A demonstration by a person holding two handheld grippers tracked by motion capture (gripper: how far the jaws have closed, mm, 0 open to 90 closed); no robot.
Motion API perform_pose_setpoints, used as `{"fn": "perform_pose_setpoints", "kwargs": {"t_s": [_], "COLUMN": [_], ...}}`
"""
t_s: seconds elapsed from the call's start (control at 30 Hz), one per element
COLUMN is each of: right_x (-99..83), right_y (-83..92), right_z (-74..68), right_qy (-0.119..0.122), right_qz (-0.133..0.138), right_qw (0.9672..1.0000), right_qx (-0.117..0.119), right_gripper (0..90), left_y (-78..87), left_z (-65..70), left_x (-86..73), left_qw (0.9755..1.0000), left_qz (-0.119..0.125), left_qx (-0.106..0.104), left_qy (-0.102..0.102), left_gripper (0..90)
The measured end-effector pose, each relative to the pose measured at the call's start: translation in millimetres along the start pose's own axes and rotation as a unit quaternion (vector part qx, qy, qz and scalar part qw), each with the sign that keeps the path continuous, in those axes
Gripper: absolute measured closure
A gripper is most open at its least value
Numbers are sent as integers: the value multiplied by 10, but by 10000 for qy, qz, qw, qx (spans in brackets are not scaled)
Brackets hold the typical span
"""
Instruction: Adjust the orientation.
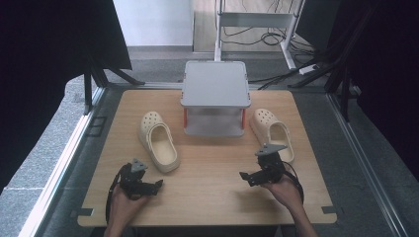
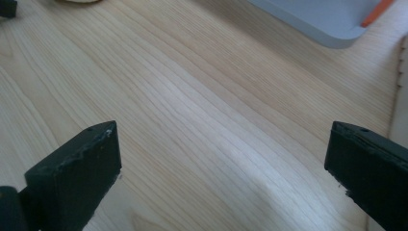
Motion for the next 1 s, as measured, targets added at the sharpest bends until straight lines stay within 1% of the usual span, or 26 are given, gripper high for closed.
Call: {"fn": "perform_pose_setpoints", "kwargs": {"t_s": [0.13, 0.2, 0.27, 0.33, 0.43, 0.5, 0.53, 0.57, 0.6, 0.77, 0.9, 0.97, 1.0], "right_x": [116, 188, 265, 345, 451, 526, 560, 560, 629, 798, 956, 1041, 1082], "right_y": [-58, -82, -104, -131, -185, -231, -254, -254, -308, -456, -569, -623, -651], "right_z": [-35, -60, -91, -116, -152, -175, -183, -183, -203, -301, -405, -443, -462], "right_qy": [-108, -138, -161, -94, 78, 140, 172, 172, 210, 274, 328, 396, 389], "right_qz": [-85, -58, -47, -24, -114, -136, -173, -173, -207, -267, -297, -288, -297], "right_qw": [9998, 9997, 9995, 9996, 9996, 9994, 9993, 9993, 9992, 9985, 9976, 9971, 9970], "right_qx": [142, 176, 277, 275, 243, 288, 269, 269, 265, 389, 542, 587, 608], "right_gripper": [0, 0, 0, 10, 17, 22, 25, 25, 42, 56, 69, 70, 70], "left_y": [23, 31, 38, 48, 59, 61, 61, 61, 59, 54, 52, 52, 52], "left_z": [-21, -33, -39, -48, -60, -62, -62, -62, -61, -58, -62, -63, -63], "left_x": [-27, -36, -45, -57, -70, -72, -72, -72, -70, -65, -61, -61, -61], "left_qw": [10000, 10000, 10000, 10000, 10000, 10000, 10000, 10000, 10000, 10000, 10000, 10000, 10000], "left_qz": [-1, -3, 3, -8, -2, -3, -5, -5, -1, 5, 2, -4, -3], "left_qx": [-42, -31, -40, -30, -25, -28, -25, -25, -20, -12, -9, -7, -6], "left_qy": [-47, -43, -40, -41, -43, -46, -47, -47, -39, -4, -17, -22, -22], "left_gripper": [0, 0, 0, 0, 0, 0, 0, 0, 0, 0, 0, 0, 0]}}
Point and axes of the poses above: each handheld gripper's, and its own axes: y roughly backward along the jaws, x roughly out of its top, z roughly to its right, the point moved 7 cm from there along -y, roughly forward along the jaws, and after that the axes turned 2 degrees about -z, right-handed, at the moved point
